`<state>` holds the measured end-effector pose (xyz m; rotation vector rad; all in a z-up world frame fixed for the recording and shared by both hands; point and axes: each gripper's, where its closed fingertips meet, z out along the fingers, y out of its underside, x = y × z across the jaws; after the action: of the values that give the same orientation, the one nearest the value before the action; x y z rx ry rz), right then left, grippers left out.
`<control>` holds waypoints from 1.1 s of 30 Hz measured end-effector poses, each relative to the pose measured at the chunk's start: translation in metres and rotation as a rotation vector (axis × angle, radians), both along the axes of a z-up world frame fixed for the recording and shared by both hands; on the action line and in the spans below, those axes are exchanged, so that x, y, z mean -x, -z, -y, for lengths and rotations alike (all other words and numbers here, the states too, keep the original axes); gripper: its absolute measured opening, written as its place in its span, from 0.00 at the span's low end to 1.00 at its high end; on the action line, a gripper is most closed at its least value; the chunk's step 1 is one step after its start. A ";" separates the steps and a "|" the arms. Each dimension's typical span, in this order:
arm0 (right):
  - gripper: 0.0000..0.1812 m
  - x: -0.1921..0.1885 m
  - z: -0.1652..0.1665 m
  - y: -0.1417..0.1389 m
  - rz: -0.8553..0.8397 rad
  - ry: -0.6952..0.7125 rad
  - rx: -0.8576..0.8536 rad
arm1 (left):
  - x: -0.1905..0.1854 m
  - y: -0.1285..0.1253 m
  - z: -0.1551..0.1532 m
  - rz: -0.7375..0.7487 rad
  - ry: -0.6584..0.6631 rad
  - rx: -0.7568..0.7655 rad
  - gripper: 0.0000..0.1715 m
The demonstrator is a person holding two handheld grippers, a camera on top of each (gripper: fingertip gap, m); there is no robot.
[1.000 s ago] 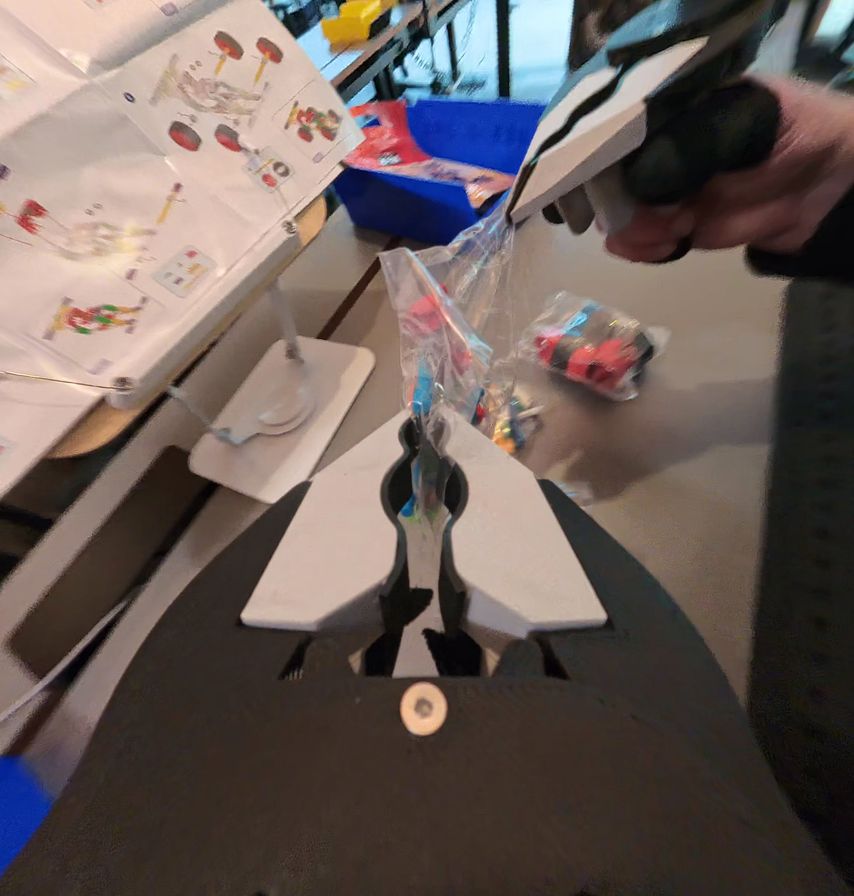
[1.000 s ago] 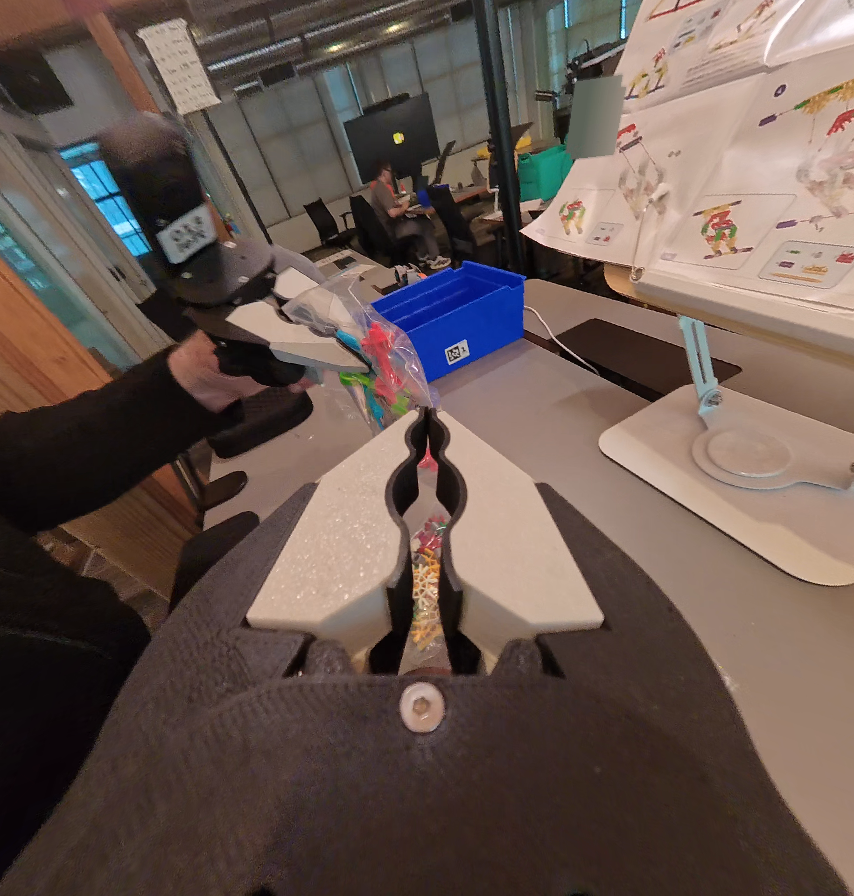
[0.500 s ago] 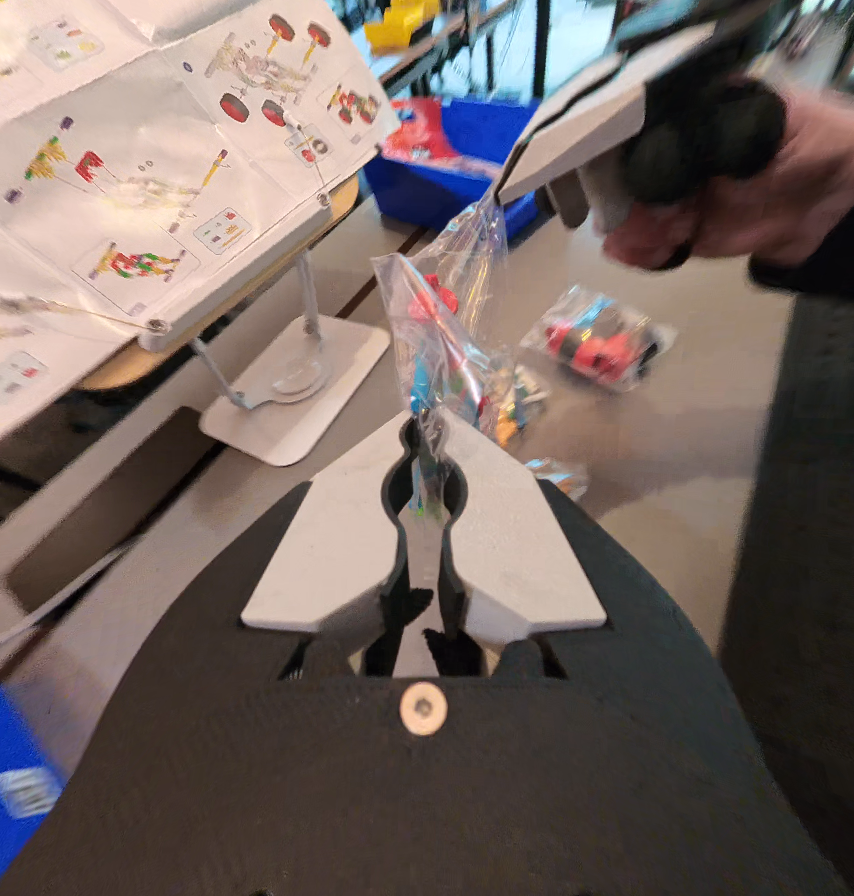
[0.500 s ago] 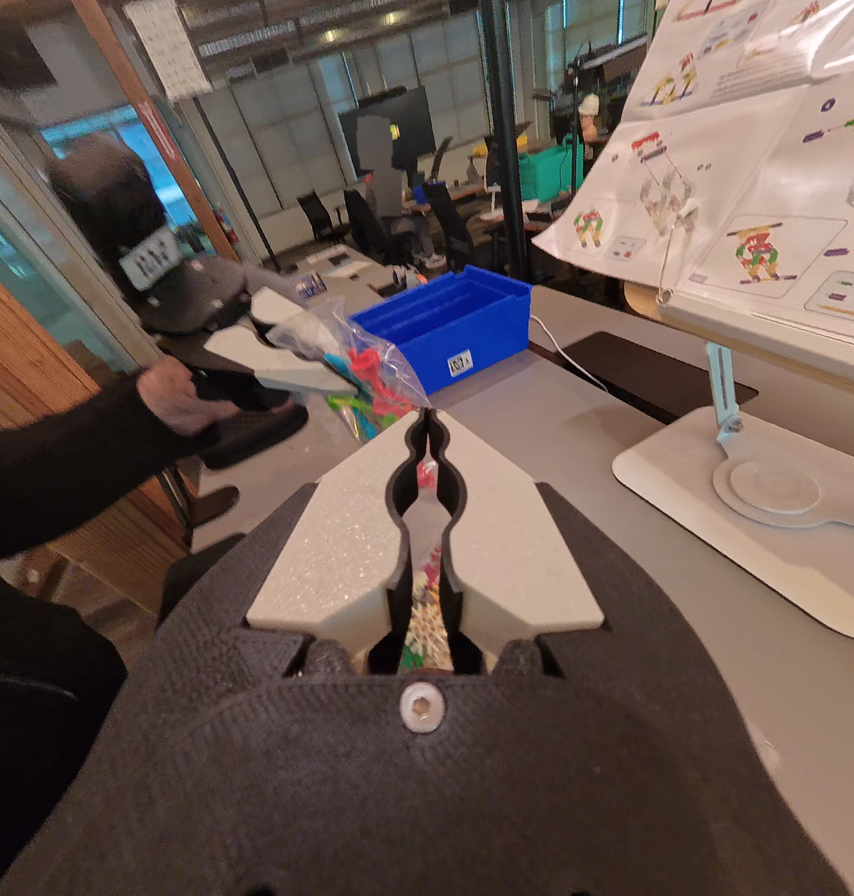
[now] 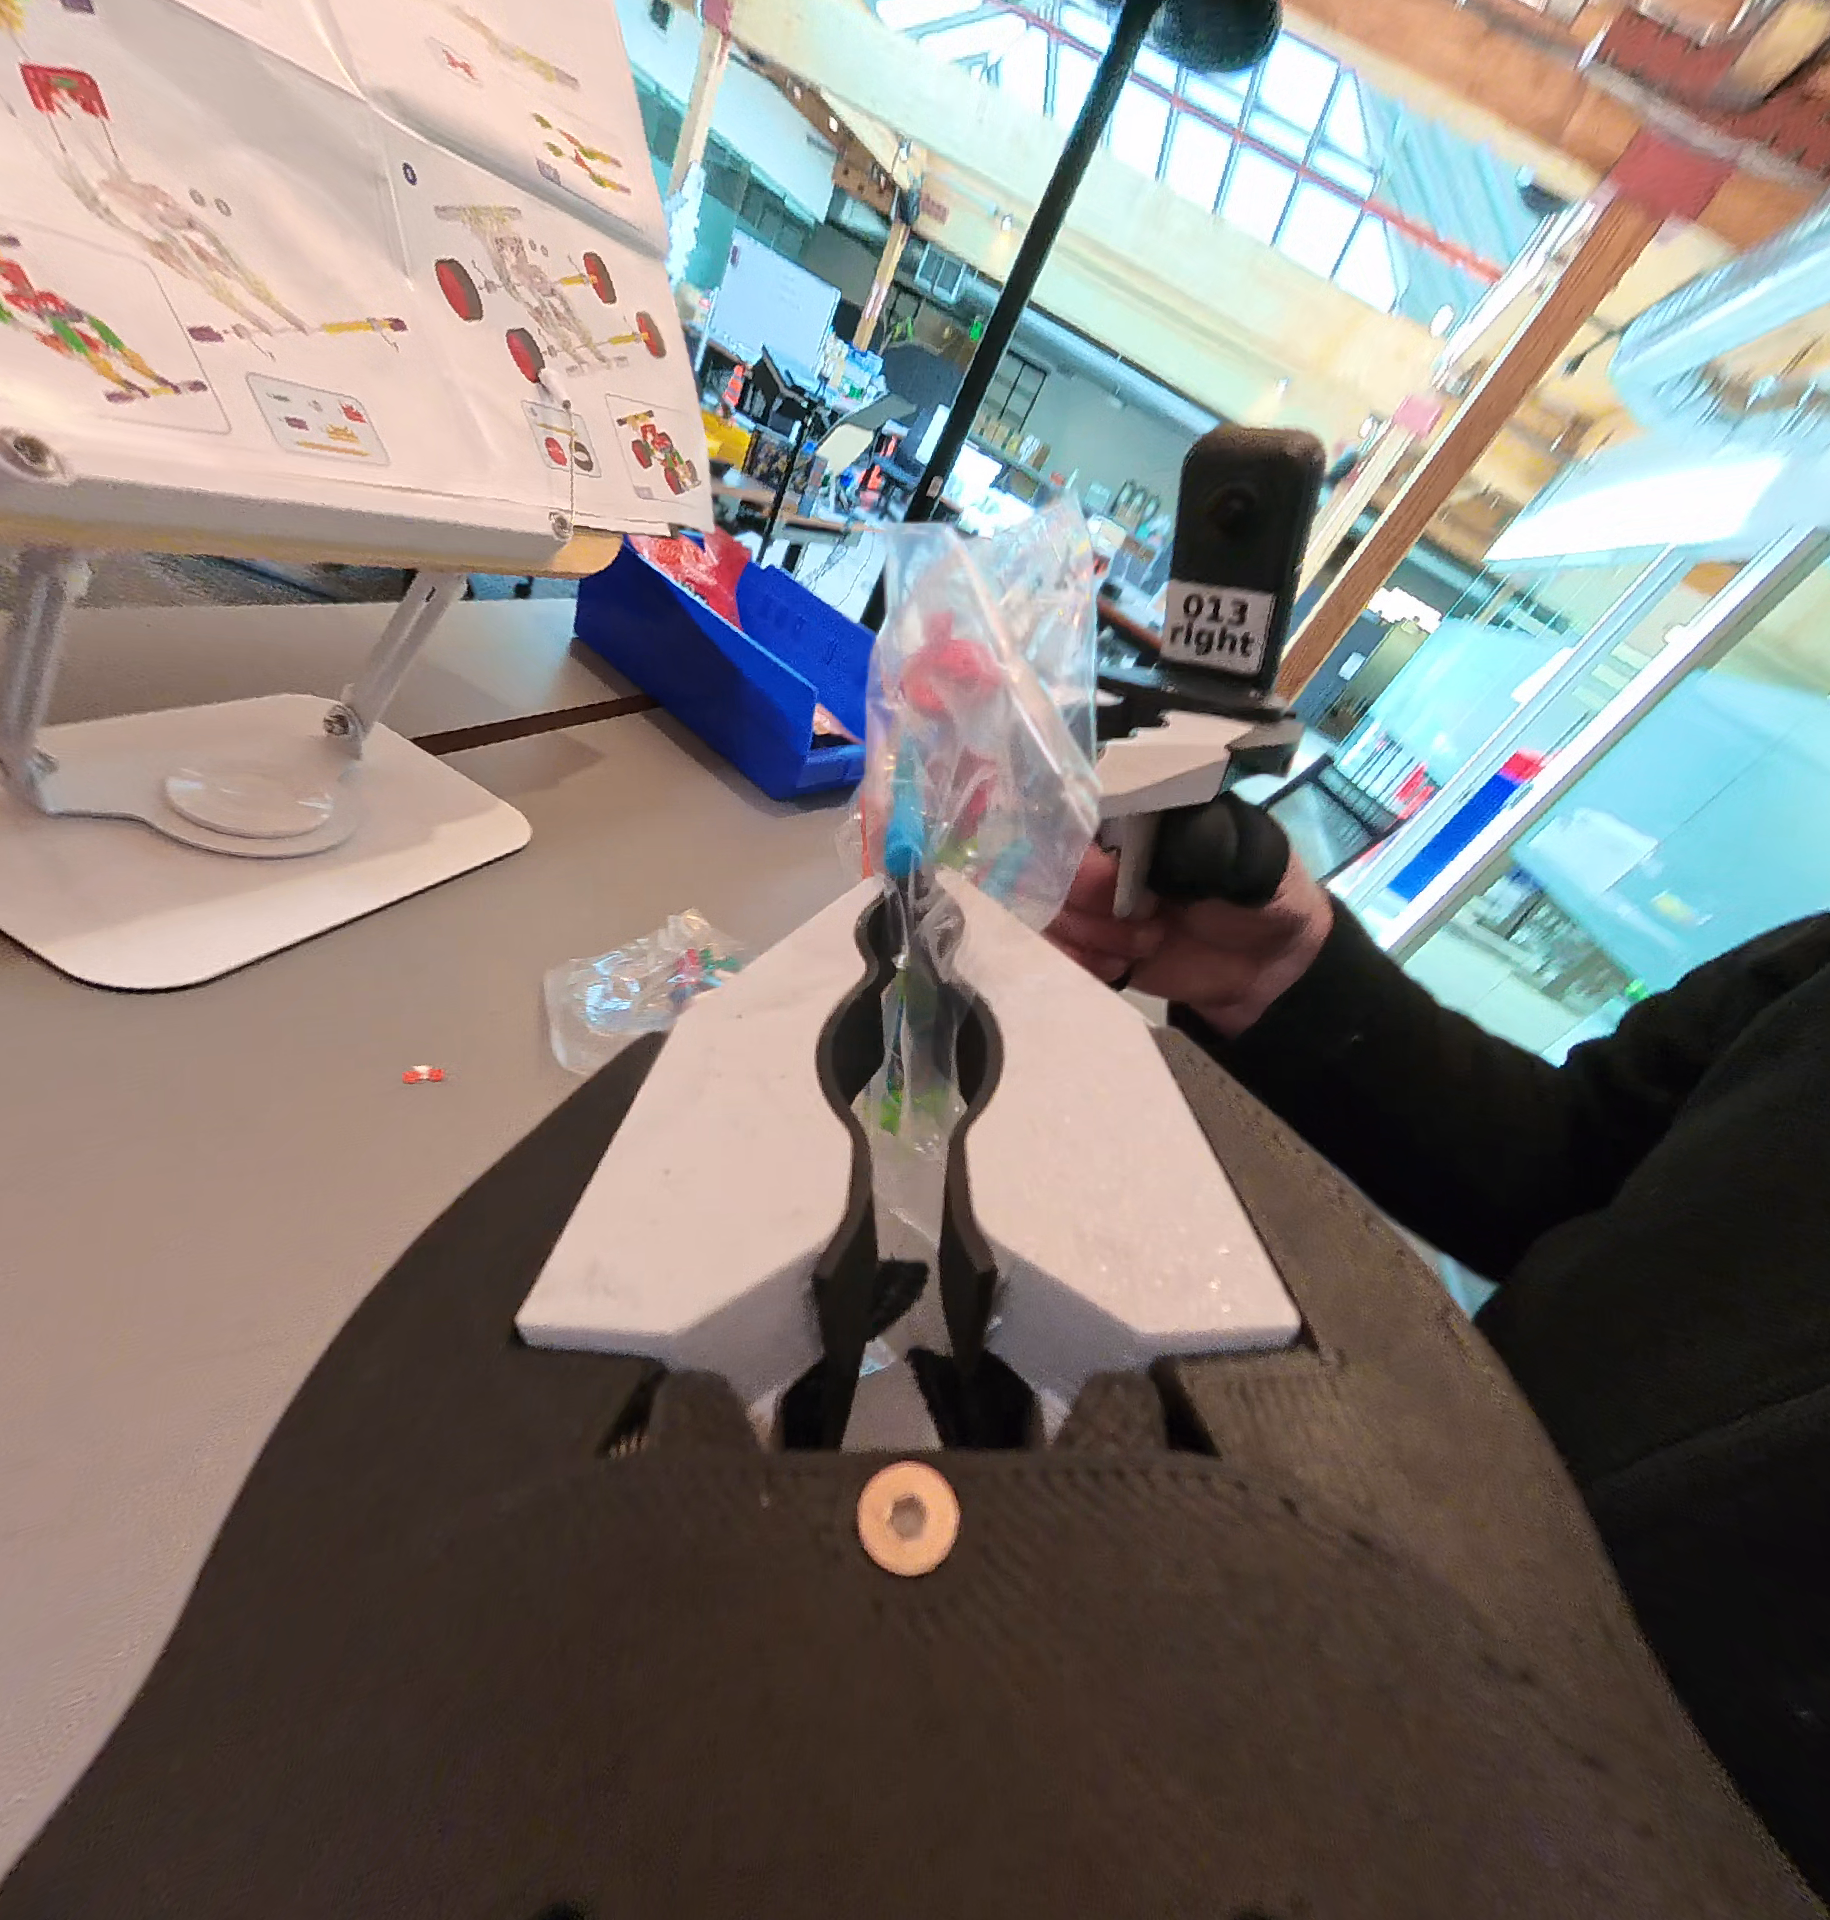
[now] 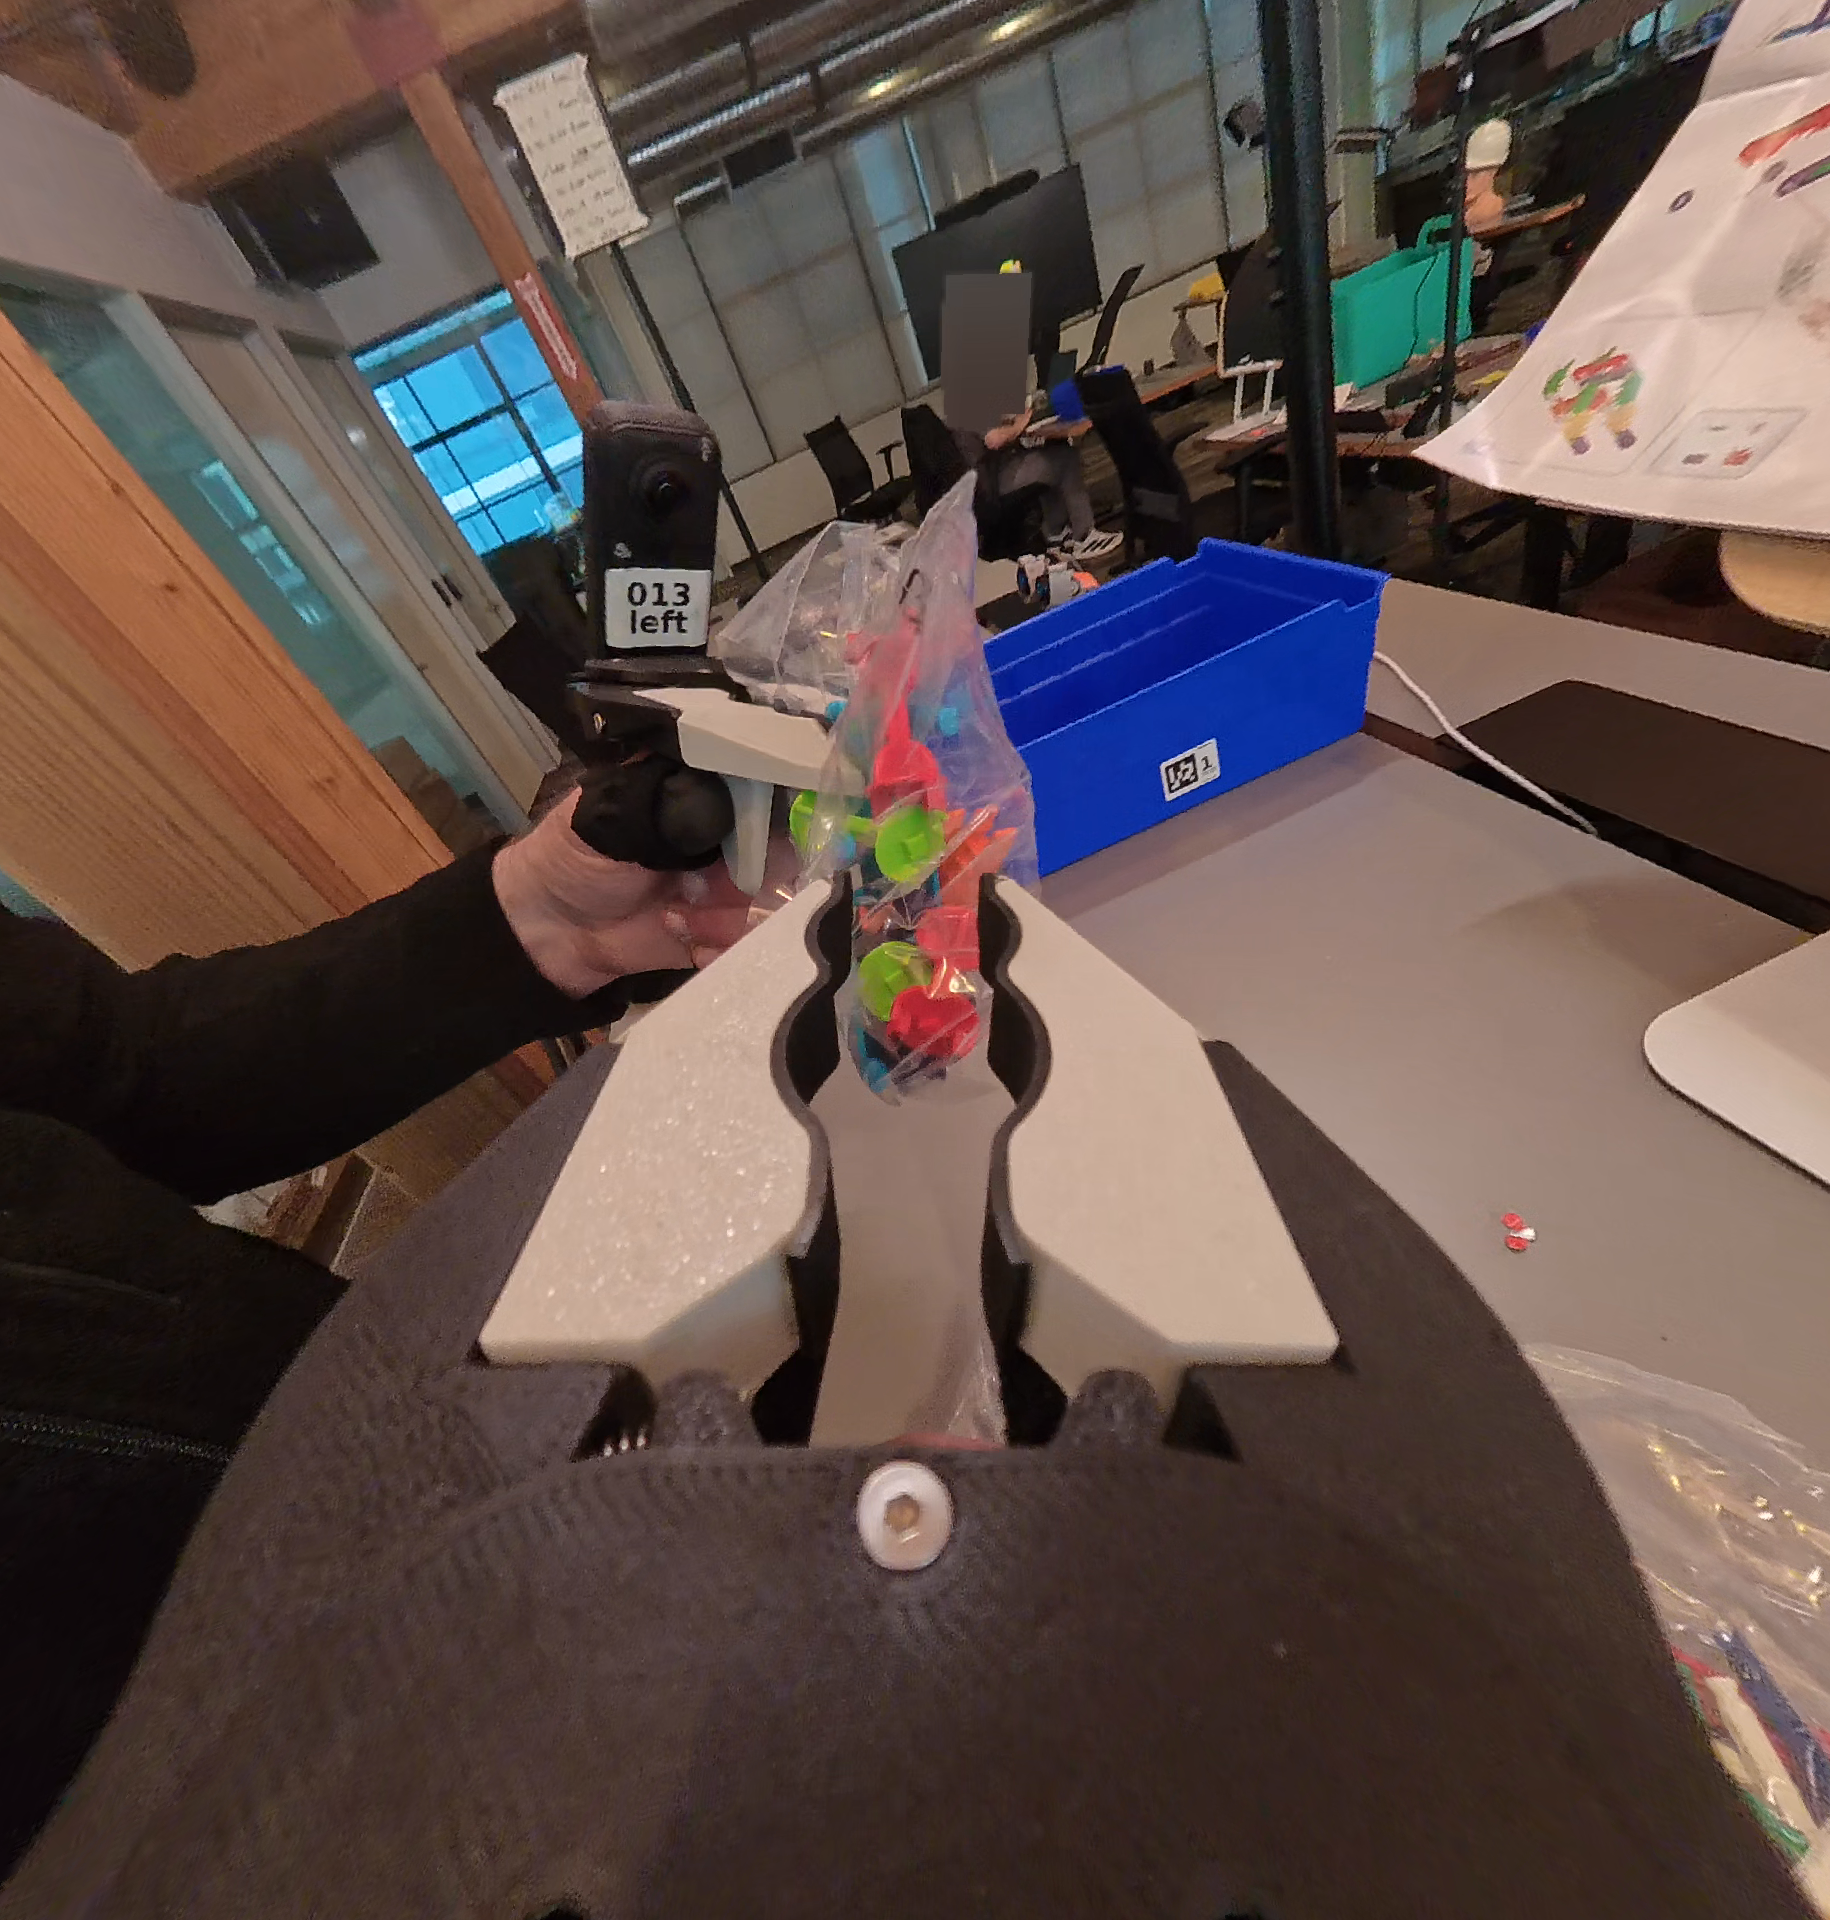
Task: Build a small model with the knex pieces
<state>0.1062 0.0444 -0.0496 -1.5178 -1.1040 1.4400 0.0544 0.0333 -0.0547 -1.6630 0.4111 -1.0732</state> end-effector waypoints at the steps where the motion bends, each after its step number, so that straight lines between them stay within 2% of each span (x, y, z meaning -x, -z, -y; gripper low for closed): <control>1: 0.11 0.002 0.001 0.002 0.011 -0.004 -0.005 | 0.001 0.000 0.001 0.040 0.001 0.012 0.00; 3: 0.09 0.004 0.007 0.004 0.021 -0.029 -0.012 | 0.003 0.002 0.004 0.107 0.014 0.031 0.00; 5: 0.00 0.005 0.012 0.004 0.028 -0.052 -0.030 | 0.008 0.001 0.007 0.160 0.018 0.040 0.00; 10: 0.00 0.006 0.012 -0.003 0.008 -0.056 -0.012 | 0.016 -0.007 0.012 0.264 0.041 0.033 0.00; 12: 0.11 0.002 0.010 -0.009 -0.019 -0.060 0.006 | 0.021 -0.013 0.014 0.327 0.046 0.017 0.00; 14: 0.12 -0.001 0.014 -0.011 -0.016 -0.091 -0.001 | 0.025 -0.018 0.015 0.381 0.056 -0.001 0.00; 17: 0.13 0.000 0.018 -0.009 0.002 -0.114 -0.013 | 0.025 -0.018 0.013 0.401 0.060 0.000 0.00; 21: 0.00 0.003 0.020 -0.011 -0.020 -0.126 0.006 | 0.021 -0.019 0.008 0.421 0.063 0.000 0.00; 25: 0.00 -0.008 0.002 -0.018 -0.077 -0.061 0.062 | 0.028 -0.020 0.001 0.413 0.001 -0.029 0.00; 29: 0.00 -0.020 -0.007 -0.031 -0.206 -0.040 0.177 | 0.020 -0.026 0.000 0.471 0.028 -0.034 0.00; 33: 0.00 -0.021 -0.009 -0.026 -0.200 -0.048 0.204 | 0.020 -0.022 -0.003 0.465 0.037 -0.020 0.00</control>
<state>0.1270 0.0537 -0.0239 -1.4544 -0.9009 1.7395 0.0346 0.0366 -0.0327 -1.3365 0.1477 -1.4323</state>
